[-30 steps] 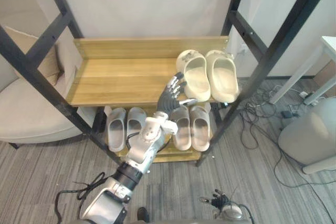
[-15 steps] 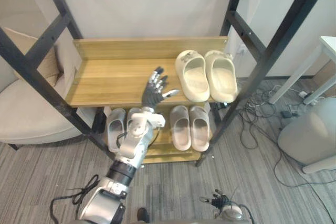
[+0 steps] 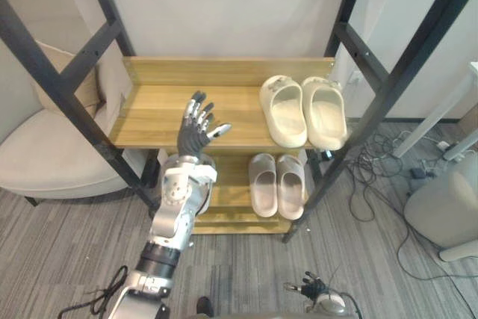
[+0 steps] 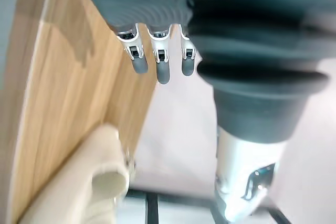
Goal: Organize the slippers on the shoe rack
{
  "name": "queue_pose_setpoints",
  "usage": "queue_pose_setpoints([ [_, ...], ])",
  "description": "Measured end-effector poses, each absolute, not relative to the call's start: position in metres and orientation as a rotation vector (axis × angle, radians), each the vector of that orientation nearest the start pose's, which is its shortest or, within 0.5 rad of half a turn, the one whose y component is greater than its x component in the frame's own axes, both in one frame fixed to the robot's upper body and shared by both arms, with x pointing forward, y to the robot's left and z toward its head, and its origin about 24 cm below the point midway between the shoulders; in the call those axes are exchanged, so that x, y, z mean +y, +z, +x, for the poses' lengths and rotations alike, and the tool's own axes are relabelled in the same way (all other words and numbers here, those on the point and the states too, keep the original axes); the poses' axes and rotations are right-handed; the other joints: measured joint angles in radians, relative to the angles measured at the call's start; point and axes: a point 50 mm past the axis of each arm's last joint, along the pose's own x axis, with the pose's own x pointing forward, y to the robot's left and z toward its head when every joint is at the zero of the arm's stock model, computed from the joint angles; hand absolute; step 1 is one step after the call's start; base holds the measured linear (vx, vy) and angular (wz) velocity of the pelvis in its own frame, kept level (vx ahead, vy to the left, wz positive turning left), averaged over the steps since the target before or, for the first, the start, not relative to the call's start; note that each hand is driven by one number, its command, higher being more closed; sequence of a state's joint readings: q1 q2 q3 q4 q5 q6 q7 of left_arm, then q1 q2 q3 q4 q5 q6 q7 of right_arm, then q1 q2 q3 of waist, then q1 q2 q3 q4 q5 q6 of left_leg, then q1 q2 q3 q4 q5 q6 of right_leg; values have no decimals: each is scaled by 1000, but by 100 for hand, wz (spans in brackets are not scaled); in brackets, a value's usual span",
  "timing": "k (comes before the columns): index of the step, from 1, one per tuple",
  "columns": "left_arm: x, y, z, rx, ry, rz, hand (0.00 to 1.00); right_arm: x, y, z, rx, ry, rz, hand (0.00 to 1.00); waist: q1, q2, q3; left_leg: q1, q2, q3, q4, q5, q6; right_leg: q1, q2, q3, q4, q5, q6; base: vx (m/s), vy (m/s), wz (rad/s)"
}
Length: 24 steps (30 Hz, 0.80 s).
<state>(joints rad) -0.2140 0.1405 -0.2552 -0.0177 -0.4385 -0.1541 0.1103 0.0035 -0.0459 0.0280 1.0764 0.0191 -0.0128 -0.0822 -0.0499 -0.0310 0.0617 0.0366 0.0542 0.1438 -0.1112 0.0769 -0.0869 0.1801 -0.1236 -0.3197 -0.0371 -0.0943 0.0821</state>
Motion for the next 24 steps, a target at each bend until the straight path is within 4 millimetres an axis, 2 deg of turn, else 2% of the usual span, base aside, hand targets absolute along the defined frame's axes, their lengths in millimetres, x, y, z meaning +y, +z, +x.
queue_pose_setpoints([
  [6, 86, 87, 256, -195, -346, -371, 0, -161, -158, 124, 1058, -34, -113, 0, 16, 3, -1, 24, -3, -19, 0, 1, 1, 36, 0, -22, 1, -5, 0, -7, -2, 10],
  [10, 84, 68, 240, -118, -364, -399, 0, -157, -158, 126, 1054, -5, -133, 0, 33, 8, -2, 38, -3, -25, 0, 2, 0, 52, 0, -29, 3, -10, 1, -36, 2, 5],
  [13, 88, 46, 224, -25, -360, -405, 0, -155, -157, 128, 1052, 17, -152, 0, 37, 7, -2, 39, -3, -48, 0, 8, 1, 55, 0, -46, 23, -22, -1, -41, -3, 18],
  [15, 94, 21, 215, 75, -332, -395, 0, -154, -158, 127, 1056, 20, -149, 0, 47, 4, 0, 46, -4, -58, 0, 9, 1, 64, 0, -53, 31, -28, 0, -27, -4, 15],
  [20, 120, -63, 177, 459, -216, -265, 0, -154, -158, 125, 1059, 19, -148, 0, 54, -1, 3, 58, -10, -80, 0, 12, 2, 87, -2, -73, 34, -34, 5, -22, -1, 13],
  [24, 142, -106, 150, 671, -151, -115, 0, -156, -159, 121, 1056, 6, -138, 0, 55, -14, 4, 57, -18, -104, 0, 12, 3, 97, -7, -93, 40, -44, 10, -13, 2, 17],
])
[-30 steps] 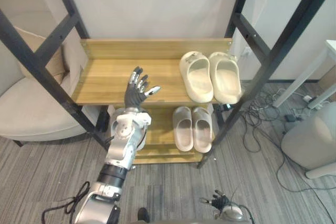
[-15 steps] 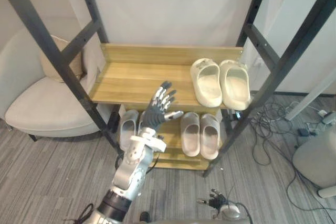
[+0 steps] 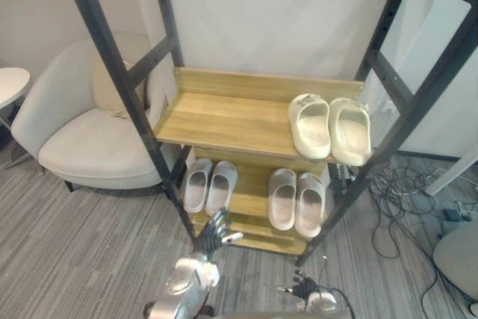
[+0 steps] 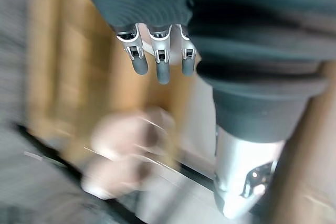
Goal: Organize the slippers on the shoe rack
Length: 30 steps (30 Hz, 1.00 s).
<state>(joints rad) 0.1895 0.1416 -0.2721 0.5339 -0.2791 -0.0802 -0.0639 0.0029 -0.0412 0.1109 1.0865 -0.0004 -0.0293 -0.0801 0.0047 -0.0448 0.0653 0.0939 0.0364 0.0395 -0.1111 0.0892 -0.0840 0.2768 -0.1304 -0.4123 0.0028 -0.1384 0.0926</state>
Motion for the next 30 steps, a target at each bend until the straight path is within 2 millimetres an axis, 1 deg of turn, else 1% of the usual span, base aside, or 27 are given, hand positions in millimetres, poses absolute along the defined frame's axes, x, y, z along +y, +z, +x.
queue_pose_setpoints([
  [2, 151, -120, 138, 752, -131, -26, 0, -157, -159, 120, 1058, -8, -128, 0, 0, -5, 2, 3, -2, -2, 0, 0, 0, 0, -3, -2, 9, -7, 1, -7, 6, 5],
  [3, 157, -131, 127, 821, -125, 40, 0, -159, -159, 119, 1060, -21, -120, 0, 0, -8, 4, 6, -4, -3, 0, 0, 0, 2, -7, -2, 16, -12, 2, -5, 5, 6],
  [7, 168, -145, 123, 913, -88, 184, 0, -161, -160, 117, 1066, -35, -116, 0, -1, -12, 14, 12, -10, -7, 0, 0, 0, 4, -13, -5, 30, -22, 6, -6, 4, 3],
  [11, 173, -147, 121, 923, -61, 251, 0, -163, -160, 117, 1062, -59, -107, 0, -6, -10, 16, 13, -9, 4, 0, -1, 0, 1, -15, 3, 30, -22, 6, -5, 5, -5],
  [15, 170, -148, 122, 930, -45, 273, 0, -164, -159, 118, 1056, -72, -107, 0, -6, 2, 24, 14, -9, 5, 0, -2, 0, 0, -15, 5, 32, -22, 6, 0, 0, 0],
  [21, 176, -149, 120, 938, 5, 280, 0, -167, -158, 121, 1048, -77, -117, 0, -6, 13, 31, 15, -3, 30, 0, -8, 3, -25, -18, 36, 56, -28, 6, -20, 12, -13],
  [23, 178, -149, 119, 941, 17, 277, 0, -168, -157, 124, 1038, -74, -125, 0, -4, 11, 35, 16, -11, 48, 1, -31, 10, -72, -46, 62, 139, -67, 15, -22, 55, -28],
  [24, 179, -149, 120, 940, 22, 276, 0, -168, -157, 124, 1035, -69, -135, 0, -4, 0, 41, 16, -21, 52, 6, -36, 14, -93, -65, 64, 189, -89, 24, -9, 48, -12],
  [25, 179, -149, 120, 939, 25, 274, 0, -168, -157, 125, 1030, -63, -146, 0, -4, 0, 46, 11, -31, 50, 6, -42, 18, -114, -84, 73, 247, -104, 38, -3, 39, 0],
  [26, 178, -148, 121, 934, 24, 272, 0, -171, -154, 131, 1007, -60, -161, 0, -5, 12, 58, 11, -30, 34, 7, -45, 21, -165, -99, 115, 365, -106, 41, 1, 57, 22],
  [27, 178, -148, 122, 931, 22, 274, 0, -172, -153, 132, 999, -61, -164, 0, -6, 12, 66, 3, -33, 15, 19, -46, 23, -206, -100, 170, 451, -96, 25, 13, 78, 58],
  [28, 179, -147, 125, 922, 20, 281, 0, -170, -153, 134, 992, -59, -160, 0, -7, 6, 71, -9, -37, -20, 52, -49, 28, -230, -92, 233, 506, -84, 7, 28, 77, 93],
  [29, 182, -145, 128, 912, 20, 293, 0, -170, -154, 130, 1002, -60, -159, 0, -8, 2, 81, -26, -40, -58, 75, -48, 32, -245, -78, 288, 538, -79, -6, 52, 41, 111],
  [30, 185, -144, 130, 905, 23, 300, 0, -170, -155, 128, 1007, -59, -156, 0, -7, -10, 77, -43, -44, -88, 84, -47, 33, -241, -62, 339, 534, -95, -19, 39, 16, 100],
])
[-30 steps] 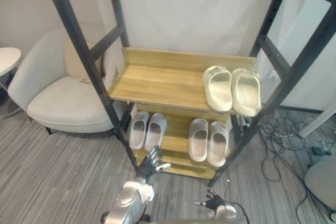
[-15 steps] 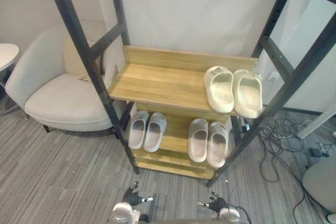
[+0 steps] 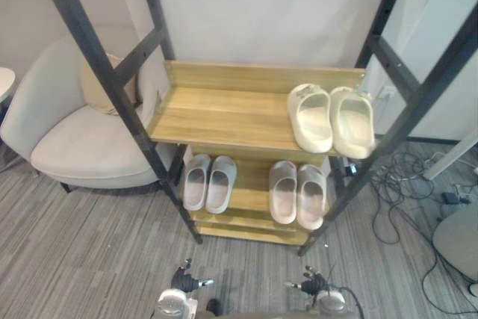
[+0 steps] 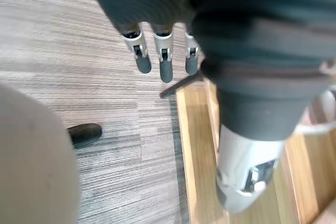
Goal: Organize the slippers on the shoe rack
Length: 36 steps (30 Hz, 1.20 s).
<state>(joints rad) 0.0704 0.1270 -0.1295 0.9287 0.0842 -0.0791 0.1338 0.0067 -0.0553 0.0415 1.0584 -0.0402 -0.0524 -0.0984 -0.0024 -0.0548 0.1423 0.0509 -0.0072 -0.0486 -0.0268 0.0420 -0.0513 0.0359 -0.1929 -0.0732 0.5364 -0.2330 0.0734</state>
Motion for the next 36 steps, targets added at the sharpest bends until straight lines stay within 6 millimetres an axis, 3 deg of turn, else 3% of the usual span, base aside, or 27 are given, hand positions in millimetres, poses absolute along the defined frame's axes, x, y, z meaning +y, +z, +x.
queue_pose_setpoints([
  [2, 189, -142, 132, 895, 33, 302, 0, -170, -155, 124, 1007, -48, -143, 0, 10, -19, -12, -55, -21, -57, 22, 9, -5, 16, 24, 89, -60, -37, -18, 12, -20, 98],
  [4, 190, -141, 136, 885, 44, 296, 0, -176, -153, 127, 989, -55, -148, 0, 8, -30, -12, -101, -36, -107, 34, 21, -17, 56, 28, 91, -166, -57, -4, -13, -79, 85],
  [9, 189, -133, 153, 832, 61, 270, 0, -179, -141, 152, 893, -35, -164, 0, 11, 20, 50, -230, -7, -214, 99, 55, -62, 94, 94, -13, -311, -79, -4, -132, -200, 67],
  [10, 185, -132, 158, 817, 57, 262, 0, -178, -138, 159, 871, -24, -174, 0, 12, 40, 67, -261, 18, -203, 112, 90, -74, 99, 129, -45, -315, -66, -26, -236, -174, 79],
  [11, 184, -131, 160, 810, 52, 261, 0, -176, -136, 162, 861, -22, -171, 0, 10, 36, 77, -269, 30, -168, 85, 144, -65, 91, 132, -78, -321, -51, -50, -252, -137, 73],
  [12, 182, -130, 163, 805, 46, 260, 0, -173, -136, 164, 856, -20, -166, 0, 11, 25, 82, -289, 42, -62, 140, 106, -42, 84, 131, -106, -337, -47, -61, -220, -96, 68],
  [13, 180, -130, 164, 805, 45, 254, 0, -173, -136, 164, 855, -26, -161, 0, 9, 24, 85, -334, 70, 95, 316, -10, 2, 82, 132, -146, -344, -39, -75, -146, -60, 65],
  [14, 180, -129, 167, 799, 46, 253, 0, -175, -137, 162, 862, -36, -163, 0, 8, 21, 92, -343, 87, 185, 442, -89, 41, 83, 125, -180, -336, -36, -80, -105, -68, 81],
  [17, 173, -131, 165, 805, 34, 240, 0, -181, -143, 145, 905, -78, -151, 0, -3, 32, 85, -301, 167, 355, 637, -252, 42, 89, 120, -279, -327, -34, -81, -78, -15, 90],
  [19, 167, -133, 164, 818, 12, 245, 0, -184, -144, 141, 914, -89, -150, 0, -9, 48, 76, -265, 220, 433, 657, -315, 44, 87, 121, -333, -307, -35, -79, -23, 107, 90],
  [20, 166, -133, 163, 822, -1, 252, 0, -186, -143, 142, 913, -101, -147, 0, -14, 55, 77, -258, 205, 455, 610, -328, 46, 88, 123, -357, -286, -40, -63, -17, 168, 110],
  [21, 165, -134, 163, 824, -9, 259, 0, -185, -144, 141, 915, -114, -130, 0, -18, 41, 69, -228, 159, 427, 528, -326, 46, 84, 113, -355, -286, -44, -52, -27, 155, 122],
  [22, 167, -133, 164, 821, -18, 276, 0, -181, -146, 137, 930, -115, -111, 0, -17, 28, 57, -216, 104, 403, 456, -282, 63, 76, 89, -330, -306, -39, -51, -68, 178, 108],
  [24, 169, -134, 162, 827, -18, 287, 0, -181, -145, 139, 924, -117, -108, 0, -14, 32, 38, -224, 76, 363, 434, -264, 75, 63, 88, -297, -304, -5, -19, -77, 151, 74],
  [26, 172, -136, 158, 840, -11, 290, 0, -180, -145, 144, 927, -111, -111, 0, -9, 41, 40, -219, 53, 345, 420, -260, 87, 26, 56, -284, -188, -11, -8, -44, 97, 36],
  [29, 172, -141, 147, 878, -12, 285, 0, -178, -144, 146, 918, -108, -105, 0, -11, 42, 43, -160, 4, 298, 343, -247, 107, -95, -11, -240, 108, -6, 2, -31, 72, 39],
  [31, 174, -143, 143, 892, -10, 287, 0, -179, -146, 143, 926, -110, -105, 0, -15, 39, 41, -122, -13, 262, 304, -245, 105, -131, 22, -144, 118, -36, 13, 12, -41, 54],
  [34, 174, -143, 143, 893, -10, 285, 0, -181, -146, 142, 925, -119, -99, 0, -31, 39, 33, -101, -24, 185, 238, -233, 102, -206, 111, -13, 3, -41, 20, 38, -83, 72],
  [36, 174, -143, 142, 898, -10, 286, 0, -182, -145, 142, 917, -145, -78, 0, -53, 26, 24, -102, -40, 139, 220, -228, 95, -210, 127, 29, -110, -23, -5, 111, -136, 99],
])
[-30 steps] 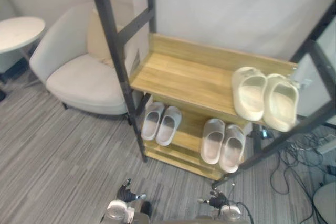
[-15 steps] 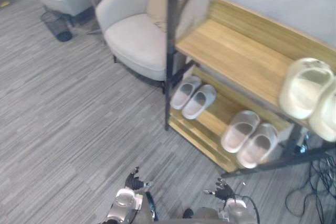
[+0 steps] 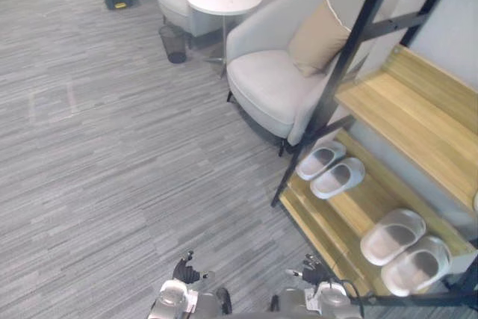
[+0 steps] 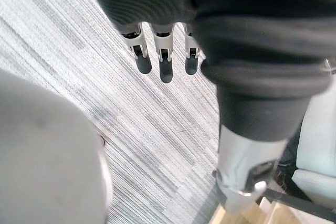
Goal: Organize the slippers on the shoe rack
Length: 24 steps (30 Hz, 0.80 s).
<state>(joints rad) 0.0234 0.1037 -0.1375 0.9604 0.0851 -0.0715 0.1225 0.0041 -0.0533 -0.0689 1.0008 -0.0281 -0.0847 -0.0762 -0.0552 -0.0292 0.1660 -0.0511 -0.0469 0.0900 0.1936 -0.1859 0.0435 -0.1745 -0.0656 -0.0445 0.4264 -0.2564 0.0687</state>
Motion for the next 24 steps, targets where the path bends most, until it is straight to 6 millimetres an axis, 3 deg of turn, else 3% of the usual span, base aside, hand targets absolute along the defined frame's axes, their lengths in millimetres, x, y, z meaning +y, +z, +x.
queue_pose_setpoints([
  [1, 174, -145, 140, 907, -8, 284, 0, -183, -148, 135, 936, -158, -67, 0, -3, -27, -15, -3, -28, -23, 13, 1, -2, 10, -23, 2, -66, 26, -23, 190, -210, 104],
  [3, 167, -146, 137, 915, -3, 251, 0, -187, -148, 132, 943, -176, -62, 0, -2, -4, -28, -23, -13, -54, 73, -13, -23, 30, -16, -33, -68, 20, -42, 249, -191, 83],
  [5, 162, -146, 136, 915, 38, 186, 0, -191, -148, 133, 945, -191, -59, 0, 13, 55, -35, -101, 32, -69, 240, -69, -73, 75, 4, -112, -95, 30, -60, 276, -91, 61],
  [6, 162, -146, 137, 909, 52, 169, 0, -192, -148, 134, 944, -193, -60, 0, 13, 52, -32, -126, 42, -54, 293, -72, -80, 85, 8, -120, -99, 31, -62, 291, -71, 64],
  [7, 164, -143, 139, 892, 96, 126, 0, -191, -148, 133, 947, -191, -61, 0, 16, 59, -24, -171, 83, 17, 440, -71, -103, 149, 12, -155, -130, 29, -65, 276, -69, 58],
  [9, 166, -142, 140, 888, 113, 116, 0, -190, -149, 131, 952, -194, -60, 0, 24, 46, -10, -191, 162, 134, 551, -89, -101, 232, 11, -198, -170, 25, -72, 293, -31, 58],
  [11, 166, -141, 143, 877, 113, 115, 0, -191, -148, 132, 950, -196, -62, 0, 41, 39, -10, -214, 229, 226, 533, -101, -83, 292, -13, -226, -207, 14, -58, 294, 74, 44],
  [13, 165, -140, 147, 871, 115, 112, 0, -193, -147, 135, 936, -197, -69, 0, 46, 47, -9, -261, 242, 245, 415, -71, -66, 315, -38, -255, -233, -8, -24, 300, 190, 46],
  [14, 166, -141, 146, 875, 115, 113, 0, -198, -146, 135, 936, -200, -84, 0, 47, 69, -9, -274, 248, 256, 281, 45, -58, 336, -38, -274, -241, -29, 11, 239, 180, 80],
  [15, 170, -139, 151, 865, 132, 116, 0, -193, -147, 135, 944, -196, -64, 0, 53, 39, -6, -257, 185, 252, 245, 48, -38, 348, -76, -275, -256, -27, 19, 322, 226, 84],
  [17, 184, -138, 150, 865, 161, 137, 0, -183, -147, 140, 938, -172, -51, 0, 70, 7, -8, -258, 127, 240, 195, 57, -24, 351, -104, -276, -296, 19, 25, 355, 238, 66],
  [19, 194, -141, 141, 896, 190, 139, 0, -177, -143, 152, 911, -157, -42, 0, 75, 3, -7, -254, 96, 224, 192, 41, -3, 358, -122, -277, -276, 56, 54, 323, 214, 56],
  [21, 197, -143, 135, 914, 227, 108, 0, -178, -144, 150, 918, -158, -43, 0, 80, 1, -6, -186, 54, 198, 167, 5, 11, 327, -167, -253, -75, 64, 70, 359, 245, 59],
  [22, 197, -144, 132, 922, 225, 109, 0, -178, -146, 146, 928, -159, -42, 0, 79, 1, -6, -142, 33, 170, 142, -10, 15, 288, -197, -237, 84, 93, 96, 377, 236, 62],
  [23, 196, -146, 128, 933, 218, 114, 0, -177, -148, 140, 944, -159, -39, 0, 74, 0, -7, -85, 11, 138, 114, -27, 13, 213, -220, -185, 303, 116, 82, 387, 180, 76],
  [24, 196, -147, 126, 941, 214, 118, 0, -176, -149, 136, 955, -157, -34, 0, 65, -4, -11, -42, -6, 110, 88, -37, 12, 131, -214, -147, 469, 79, 57, 275, 102, 71],
])
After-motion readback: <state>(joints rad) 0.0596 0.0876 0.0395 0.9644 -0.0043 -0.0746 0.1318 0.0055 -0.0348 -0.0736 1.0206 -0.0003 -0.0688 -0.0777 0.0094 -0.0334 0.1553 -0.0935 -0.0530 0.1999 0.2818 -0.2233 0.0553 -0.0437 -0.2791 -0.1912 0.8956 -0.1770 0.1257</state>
